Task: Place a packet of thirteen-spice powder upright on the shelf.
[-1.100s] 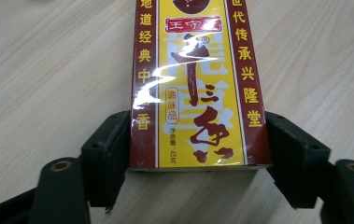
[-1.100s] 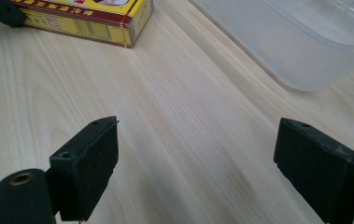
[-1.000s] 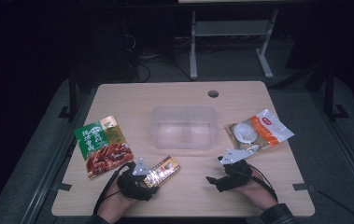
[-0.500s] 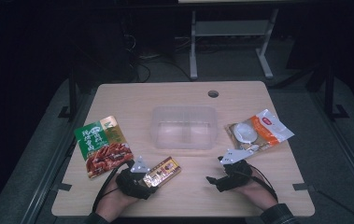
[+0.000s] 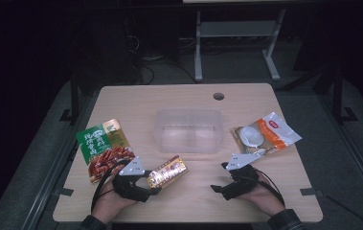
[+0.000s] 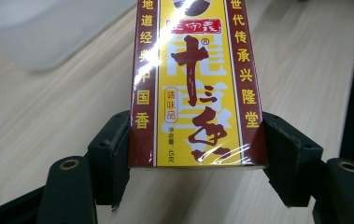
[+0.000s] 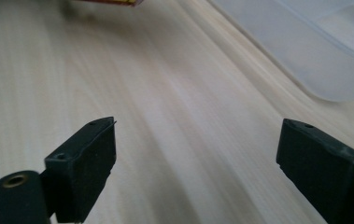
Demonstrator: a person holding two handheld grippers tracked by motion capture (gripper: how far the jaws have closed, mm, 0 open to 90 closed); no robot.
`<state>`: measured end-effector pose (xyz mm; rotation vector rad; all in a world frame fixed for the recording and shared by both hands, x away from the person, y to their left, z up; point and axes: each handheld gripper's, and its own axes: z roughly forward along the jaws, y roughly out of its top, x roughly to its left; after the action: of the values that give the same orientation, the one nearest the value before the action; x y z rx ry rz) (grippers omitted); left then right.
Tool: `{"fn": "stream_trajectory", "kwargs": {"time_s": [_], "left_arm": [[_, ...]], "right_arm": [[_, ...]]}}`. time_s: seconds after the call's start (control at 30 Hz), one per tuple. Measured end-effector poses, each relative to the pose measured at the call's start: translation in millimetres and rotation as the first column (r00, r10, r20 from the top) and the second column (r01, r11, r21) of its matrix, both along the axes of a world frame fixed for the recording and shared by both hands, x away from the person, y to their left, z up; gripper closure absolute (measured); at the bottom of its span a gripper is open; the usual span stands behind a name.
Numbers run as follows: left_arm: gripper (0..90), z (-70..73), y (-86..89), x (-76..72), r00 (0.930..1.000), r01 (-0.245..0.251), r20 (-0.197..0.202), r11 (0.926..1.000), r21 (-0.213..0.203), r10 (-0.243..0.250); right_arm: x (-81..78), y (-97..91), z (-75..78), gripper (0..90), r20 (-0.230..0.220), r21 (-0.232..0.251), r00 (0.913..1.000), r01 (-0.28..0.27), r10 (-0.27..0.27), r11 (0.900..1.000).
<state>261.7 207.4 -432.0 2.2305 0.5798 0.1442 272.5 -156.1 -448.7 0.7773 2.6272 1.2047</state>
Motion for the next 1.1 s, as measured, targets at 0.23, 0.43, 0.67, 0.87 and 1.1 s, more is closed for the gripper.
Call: {"fn": "stream_trajectory", "kwargs": {"time_s": [0.23,0.43,0.67,0.87,1.1], "left_arm": [[32.1,4.7,-2.1,-3.6,0.9943,0.101,0.041,0.9931,-0.059,-0.099],[32.1,5.7,-9.0,-8.3,0.9839,0.174,0.053,0.9818,-0.076,-0.17],[32.1,6.0,-15.8,-12.6,0.9717,0.234,0.054,0.9676,-0.094,-0.23],[32.1,5.7,-20.7,-15.0,0.9626,0.269,0.062,0.959,-0.09,-0.264],[32.1,5.2,-23.5,-17.3,0.9594,0.28,0.066,0.9551,-0.097,-0.274]], "right_arm": [[-5.2,1.3,6.8,11.2,0.011,0.09,0.9921,-0.125,0.125,0.9881],[-8.0,6.8,15.1,10.9,0.015,0.153,0.9741,-0.225,0.226,0.9622],[-3.8,15.3,22.8,11.5,0.041,0.189,0.9526,-0.304,0.301,0.9339],[2.6,21.8,27.8,13.0,0.055,0.241,0.9331,-0.358,0.355,0.9021],[7.4,35.0,27.9,14.6,0.04,0.253,0.9056,-0.418,0.422,0.8724]]}}
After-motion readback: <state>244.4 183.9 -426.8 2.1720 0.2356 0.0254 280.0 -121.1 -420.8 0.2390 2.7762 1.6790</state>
